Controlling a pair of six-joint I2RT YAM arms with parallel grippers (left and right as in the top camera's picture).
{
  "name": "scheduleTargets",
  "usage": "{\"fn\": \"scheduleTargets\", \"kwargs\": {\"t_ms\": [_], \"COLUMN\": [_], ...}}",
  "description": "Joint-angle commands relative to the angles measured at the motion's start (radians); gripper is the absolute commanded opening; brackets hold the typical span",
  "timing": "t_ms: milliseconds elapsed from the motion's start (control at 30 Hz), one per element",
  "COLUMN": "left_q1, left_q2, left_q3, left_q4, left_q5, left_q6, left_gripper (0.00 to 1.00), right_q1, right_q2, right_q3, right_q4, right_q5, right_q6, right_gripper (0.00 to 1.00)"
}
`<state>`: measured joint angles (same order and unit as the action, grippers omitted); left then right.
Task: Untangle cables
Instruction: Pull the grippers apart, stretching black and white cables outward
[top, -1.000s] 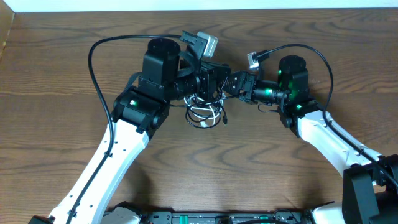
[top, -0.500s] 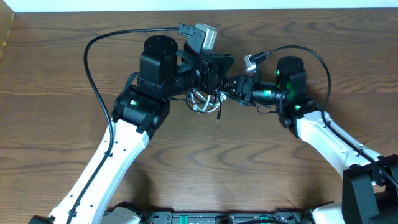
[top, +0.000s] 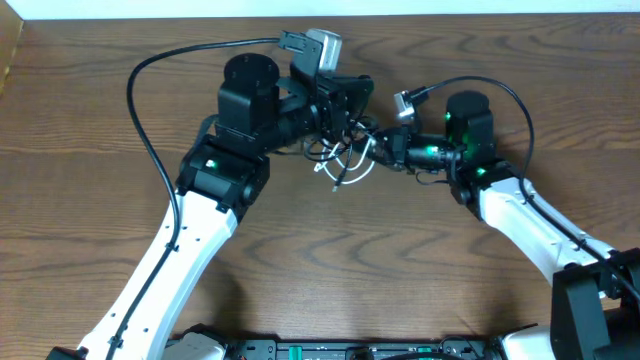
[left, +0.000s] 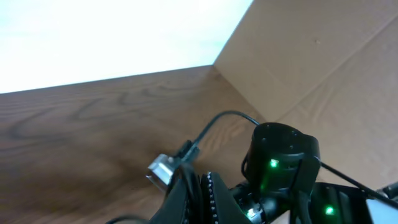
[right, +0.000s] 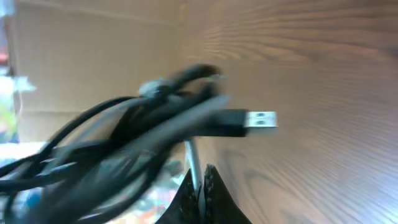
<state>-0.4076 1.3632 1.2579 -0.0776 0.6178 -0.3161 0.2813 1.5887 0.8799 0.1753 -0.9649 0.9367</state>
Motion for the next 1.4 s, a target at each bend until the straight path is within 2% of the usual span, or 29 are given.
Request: {"fn": "scheduleTargets", "kwargs": {"t_ms": [0, 200, 633, 1067, 1367], "left_q1": [0.034, 0.112, 0.327, 0.587, 0.626], "left_q2": [-0.035, -0.046, -0.047, -0.047, -0.044], "left_q3": [0.006, 0.006, 0.006, 0.006, 0.006], "left_q4": [0.008, -0.011, -0.065, -0.064, -0.066], "left_q5": [-0.008, -0.007, 0.034, 0.033, 0.024], "left_q6": [-0.004, -0.004, -0.004, -0.003, 0.0], "left_gripper": [0.08, 0.08, 0.08, 0.08, 0.08], "right_q1": [-0.063, -0.198, -0.473, -0.86, -1.013], "right_q2": [0.0, 0.0, 0.0, 0.0, 0.0], "right_q3": [0.002, 0.002, 0.002, 0.002, 0.002], "right_q4": [-0.098, -0.344, -0.675, -0.797, -0.84], "right_q5": [0.067, 0.164, 0.393, 0.424, 0.412], "right_q6": [-0.062, -0.181, -0.328, -0.44, -0.501], "right_gripper": [0.01, 0.01, 0.01, 0.01, 0.01]}}
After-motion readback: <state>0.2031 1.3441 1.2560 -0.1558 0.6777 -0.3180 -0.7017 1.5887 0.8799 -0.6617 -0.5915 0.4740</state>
